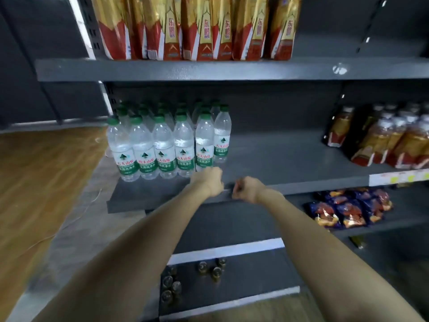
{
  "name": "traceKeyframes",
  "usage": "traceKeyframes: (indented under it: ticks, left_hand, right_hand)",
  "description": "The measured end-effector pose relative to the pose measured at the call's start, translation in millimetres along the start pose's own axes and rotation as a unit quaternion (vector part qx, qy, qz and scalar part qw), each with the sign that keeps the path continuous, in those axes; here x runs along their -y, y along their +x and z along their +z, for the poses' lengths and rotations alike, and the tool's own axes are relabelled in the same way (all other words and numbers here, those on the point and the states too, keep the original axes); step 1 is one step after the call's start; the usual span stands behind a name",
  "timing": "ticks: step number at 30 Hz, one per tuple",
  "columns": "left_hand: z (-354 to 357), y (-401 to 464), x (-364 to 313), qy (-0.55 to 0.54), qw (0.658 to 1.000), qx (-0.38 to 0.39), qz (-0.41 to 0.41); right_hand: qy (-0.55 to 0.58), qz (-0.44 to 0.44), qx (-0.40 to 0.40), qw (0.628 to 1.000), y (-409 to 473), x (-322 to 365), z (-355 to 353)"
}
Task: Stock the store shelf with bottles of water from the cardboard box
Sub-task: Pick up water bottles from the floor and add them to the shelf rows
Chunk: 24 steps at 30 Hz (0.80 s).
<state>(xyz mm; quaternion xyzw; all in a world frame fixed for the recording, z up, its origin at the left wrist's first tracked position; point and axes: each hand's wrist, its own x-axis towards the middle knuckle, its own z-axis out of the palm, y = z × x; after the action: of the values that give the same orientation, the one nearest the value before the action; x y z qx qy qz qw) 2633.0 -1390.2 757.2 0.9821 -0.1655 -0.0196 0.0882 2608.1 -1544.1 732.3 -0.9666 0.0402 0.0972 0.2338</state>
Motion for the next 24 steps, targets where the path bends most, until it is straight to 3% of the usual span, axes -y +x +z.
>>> traceKeyframes:
  ticks: [11, 18, 24]
  left_hand:
    - [128.9, -86.0, -11.8, -0.022, 0.982, 0.156, 0.103]
    - [201.7, -144.5, -41.7, -0.021, 0.955, 0.239, 0.174]
    - [239.3, -189.0, -85.9, -0.004, 0.935, 0.285, 0.212]
  right_hand:
    - [0.028, 0.158, 0.013, 0.987, -122.6, -57.1, 118.4]
    - [0.104, 0.285, 0.002, 0.953, -211.0, -106.1, 187.5]
    - [0.149, 0.342, 0.01, 0.928, -258.1, -138.9, 219.6]
